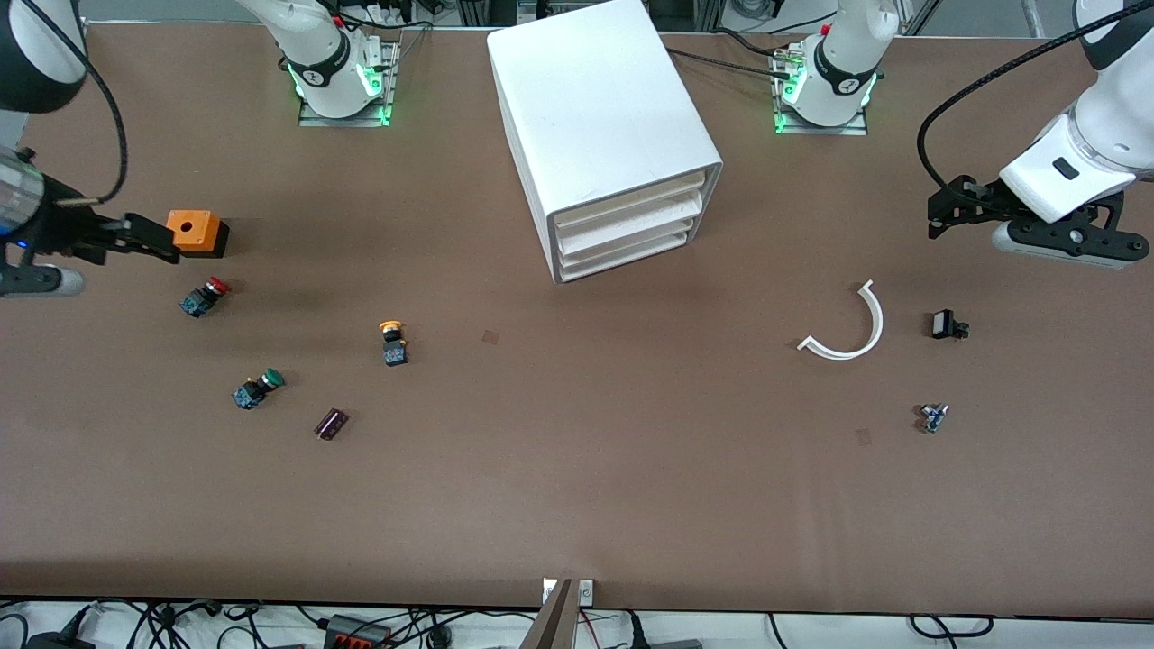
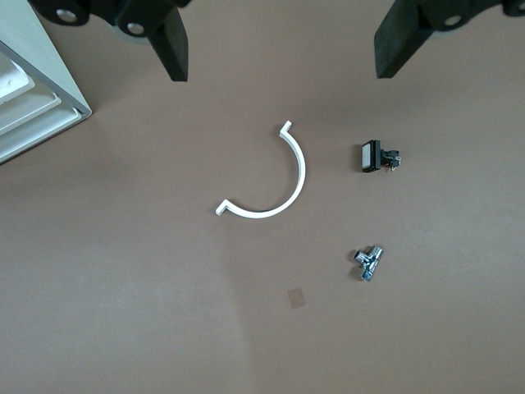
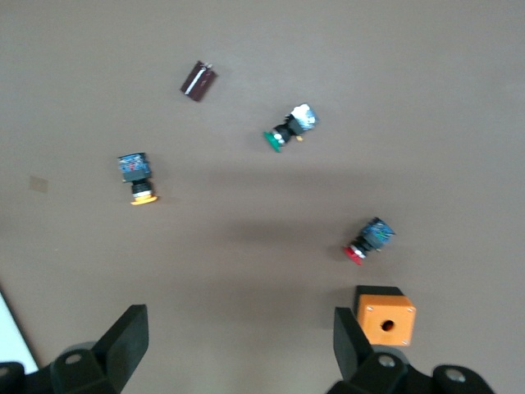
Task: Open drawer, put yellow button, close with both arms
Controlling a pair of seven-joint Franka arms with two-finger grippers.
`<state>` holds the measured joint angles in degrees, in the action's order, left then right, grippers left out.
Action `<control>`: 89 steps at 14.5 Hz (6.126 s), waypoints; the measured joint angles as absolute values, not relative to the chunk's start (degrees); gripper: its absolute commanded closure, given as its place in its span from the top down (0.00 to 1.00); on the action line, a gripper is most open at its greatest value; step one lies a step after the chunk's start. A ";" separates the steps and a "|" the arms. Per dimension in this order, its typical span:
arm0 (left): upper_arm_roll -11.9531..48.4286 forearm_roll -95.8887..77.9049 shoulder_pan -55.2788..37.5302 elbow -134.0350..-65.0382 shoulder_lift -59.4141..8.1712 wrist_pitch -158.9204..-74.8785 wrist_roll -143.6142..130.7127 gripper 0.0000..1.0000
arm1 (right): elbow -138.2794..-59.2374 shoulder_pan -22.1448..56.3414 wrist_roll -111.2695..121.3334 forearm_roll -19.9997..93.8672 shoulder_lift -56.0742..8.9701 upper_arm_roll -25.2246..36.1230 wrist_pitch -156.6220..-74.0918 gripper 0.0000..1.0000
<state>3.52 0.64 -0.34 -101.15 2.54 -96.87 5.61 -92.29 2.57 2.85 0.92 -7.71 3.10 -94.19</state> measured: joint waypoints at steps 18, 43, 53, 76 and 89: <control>3.49 -29.19 -0.11 -91.86 -10.93 -82.83 6.43 1.00 | -92.57 16.13 2.73 1.55 -27.75 2.84 -111.74 1.00; 10.85 -67.62 -0.85 -116.09 -26.70 -86.72 56.01 0.76 | -94.21 18.86 2.70 4.29 -40.65 2.78 -118.53 0.94; 15.12 -68.99 -0.91 -122.36 -26.61 -89.05 64.45 0.04 | -94.20 18.99 2.71 4.30 -40.56 2.78 -118.53 0.76; 13.42 -50.81 7.42 -84.60 -35.27 -77.38 24.69 1.00 | -64.92 24.08 2.97 4.31 -34.48 2.28 -104.86 0.00; 14.64 -6.37 8.81 -74.47 -23.91 -71.01 -2.00 1.00 | -59.05 41.45 -10.56 1.19 -34.47 2.34 -100.75 0.00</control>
<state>14.64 -6.37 8.81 -74.47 -23.91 -71.01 -2.00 -59.05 41.45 -10.56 1.19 -34.47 2.34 -100.75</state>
